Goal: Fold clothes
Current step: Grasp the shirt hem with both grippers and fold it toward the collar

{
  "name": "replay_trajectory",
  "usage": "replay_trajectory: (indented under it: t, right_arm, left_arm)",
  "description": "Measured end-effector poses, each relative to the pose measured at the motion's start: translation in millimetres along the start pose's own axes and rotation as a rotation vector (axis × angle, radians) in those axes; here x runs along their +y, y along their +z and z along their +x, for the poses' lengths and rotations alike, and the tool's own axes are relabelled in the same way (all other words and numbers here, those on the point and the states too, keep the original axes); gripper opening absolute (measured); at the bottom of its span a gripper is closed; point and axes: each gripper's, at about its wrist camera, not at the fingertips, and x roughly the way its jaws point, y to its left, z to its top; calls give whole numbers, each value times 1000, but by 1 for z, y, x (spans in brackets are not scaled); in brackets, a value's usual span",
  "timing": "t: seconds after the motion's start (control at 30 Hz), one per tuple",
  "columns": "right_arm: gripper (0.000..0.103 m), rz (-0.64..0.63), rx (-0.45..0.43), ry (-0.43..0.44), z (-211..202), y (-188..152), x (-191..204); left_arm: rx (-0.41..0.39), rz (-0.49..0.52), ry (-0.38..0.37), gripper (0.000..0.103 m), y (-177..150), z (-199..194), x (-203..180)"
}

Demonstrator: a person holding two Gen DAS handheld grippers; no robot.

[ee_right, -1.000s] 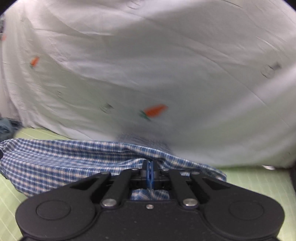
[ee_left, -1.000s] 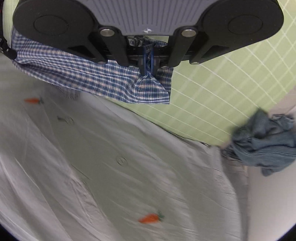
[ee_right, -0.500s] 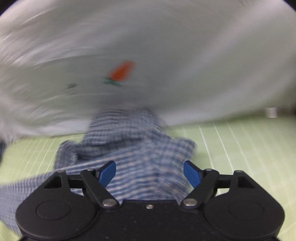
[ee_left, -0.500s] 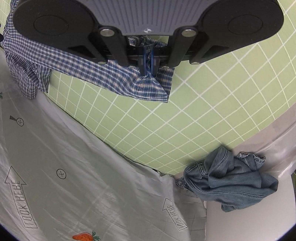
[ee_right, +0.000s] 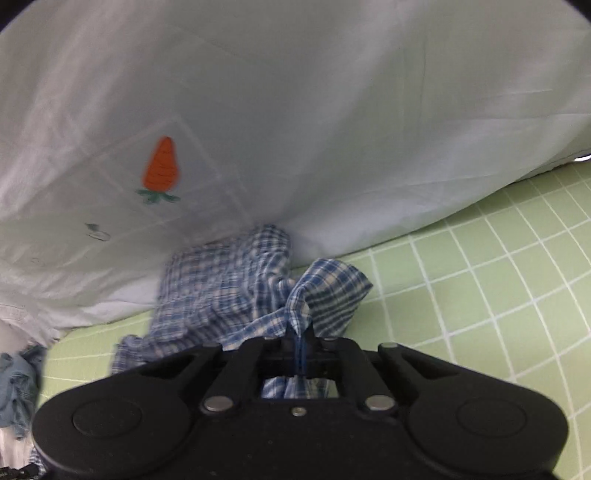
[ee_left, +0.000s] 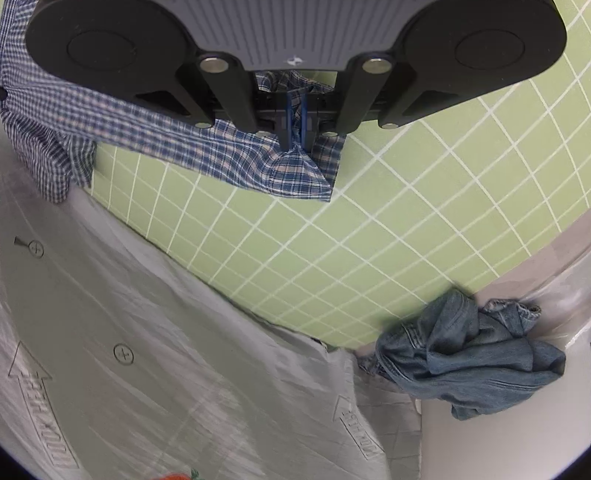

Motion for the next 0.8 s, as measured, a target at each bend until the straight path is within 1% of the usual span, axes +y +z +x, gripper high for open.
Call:
replay_trajectory:
  t: [0.03, 0.1, 0.13, 0.17, 0.2, 0.23, 0.27, 0.3, 0.33, 0.4, 0.5, 0.63, 0.7, 0.77, 0.8]
  right_arm:
    - [1, -32, 10, -28, 5, -1, 1]
    - [3, -122, 23, -79, 9, -2, 9]
    - [10, -145, 18, -100, 4, -3, 12]
    - [19, -169, 14, -121, -1, -4, 15]
    - [46, -190, 8, -141, -7, -5, 19]
    - [69, -196, -9, -150, -18, -7, 19]
    - [75, -201, -27, -158, -28, -9, 20]
    - [78, -203, -42, -160, -37, -13, 21]
    - [78, -204, -37, -168, -44, -19, 20]
    - [80, -207, -26, -185, -58, -31, 19]
    - [82, -241, 16, -225, -75, -59, 14]
    - [84, -247, 78, -284, -93, -94, 3]
    - [84, -229, 94, -292, -101, -108, -3]
    - [84, -206, 105, -300, -107, -119, -9]
    - [84, -200, 104, -298, -109, -121, -11]
  left_arm:
    - [8, -6, -2, 5, -1, 2, -1]
    - [-2, 3, 6, 4, -2, 1, -4]
    - [-7, 8, 10, 4, -3, 0, -6]
    - [-11, 23, -7, 4, -3, -2, -12]
    - [-15, 39, -25, 4, -3, -4, -18]
    - [-19, 55, -43, 4, -4, -5, -24]
    - [-23, 71, -61, 4, -4, -7, -30]
    - [-27, 87, -79, 4, -4, -9, -37]
    - [-31, 102, -97, 4, -4, -11, -43]
    - [-8, 139, -156, 4, -15, -14, -65]
    - [28, 193, -246, 4, -30, -20, -99]
    - [76, 265, -366, 5, -51, -27, -144]
    - [121, 321, -418, 5, -66, -31, -165]
    - [172, 371, -436, 11, -81, -34, -182]
    - [196, 384, -436, 16, -86, -35, -188]
